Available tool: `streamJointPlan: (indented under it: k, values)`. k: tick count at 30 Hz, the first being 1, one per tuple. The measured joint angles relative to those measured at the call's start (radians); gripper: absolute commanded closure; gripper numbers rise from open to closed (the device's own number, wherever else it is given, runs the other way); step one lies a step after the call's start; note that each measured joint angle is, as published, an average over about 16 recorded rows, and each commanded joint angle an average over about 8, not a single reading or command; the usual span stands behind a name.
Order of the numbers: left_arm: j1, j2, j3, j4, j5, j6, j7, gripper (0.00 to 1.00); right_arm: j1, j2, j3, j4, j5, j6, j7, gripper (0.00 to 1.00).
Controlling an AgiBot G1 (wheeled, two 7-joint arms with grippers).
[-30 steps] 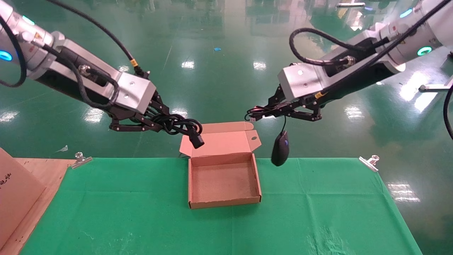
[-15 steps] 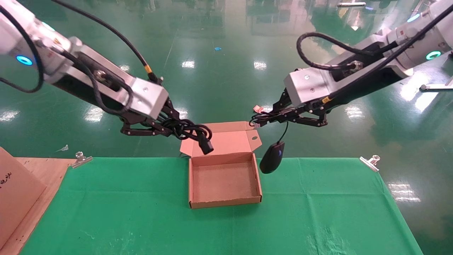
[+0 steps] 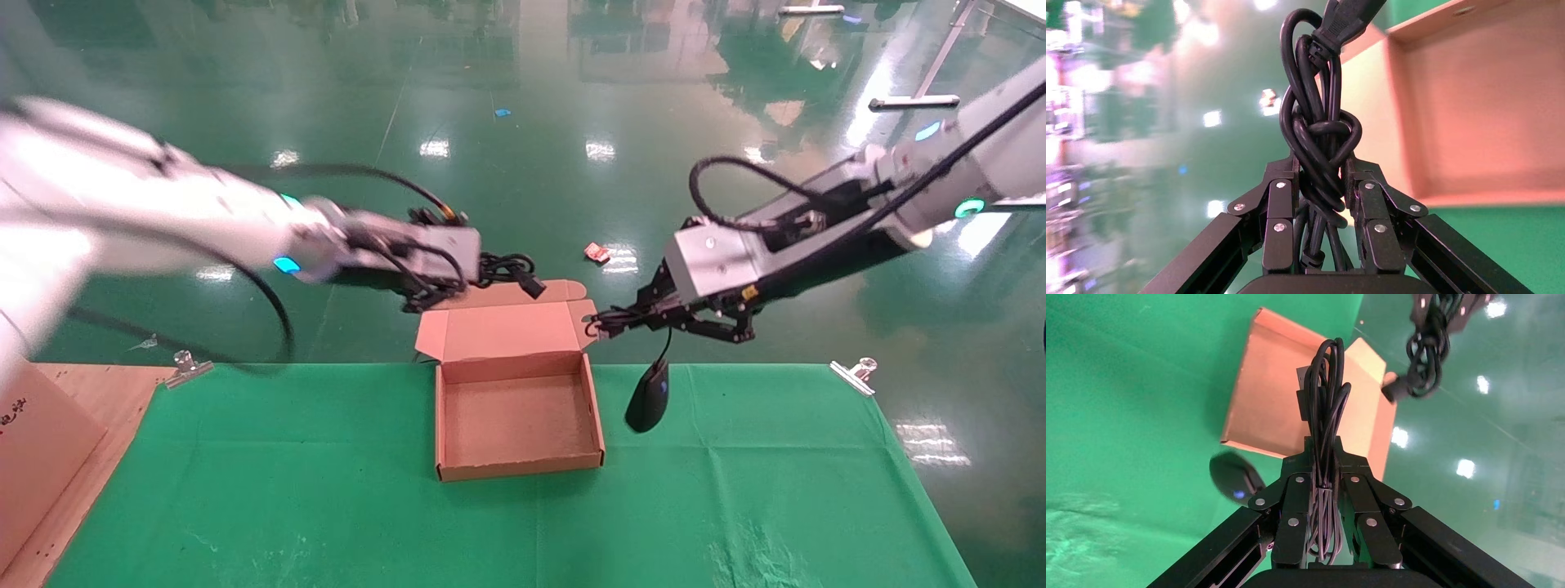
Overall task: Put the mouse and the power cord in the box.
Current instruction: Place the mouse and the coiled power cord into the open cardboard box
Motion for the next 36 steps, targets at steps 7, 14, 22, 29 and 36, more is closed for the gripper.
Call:
streamJointPlan:
  k: [7, 14, 22, 29, 36]
  values:
    - [0.193, 0.013, 0.066, -0.127, 0.037, -0.317, -0.104, 1.0, -0.051, 0.015, 0.0, -0.013, 0.002, 0.022, -0.022, 1.0]
    - [0.3, 0.02, 0.188, -0.206, 0.088, -0.462, -0.221, 1.0, -0.081, 0.028, -0.003, -0.033, -0.002, 0.04, -0.045, 1.0]
    - [0.328, 0.019, 0.304, -0.246, 0.091, -0.465, -0.327, 0.76, -0.087, 0.032, -0.006, -0.056, -0.007, 0.052, -0.064, 1.0]
    - [0.322, 0.017, 0.355, -0.258, 0.049, -0.448, -0.364, 0.0, -0.087, 0.019, -0.007, -0.073, -0.007, 0.055, -0.073, 1.0]
    - [0.312, 0.016, 0.385, -0.255, -0.001, -0.441, -0.354, 0.0, -0.085, -0.001, -0.006, -0.084, -0.006, 0.057, -0.072, 1.0]
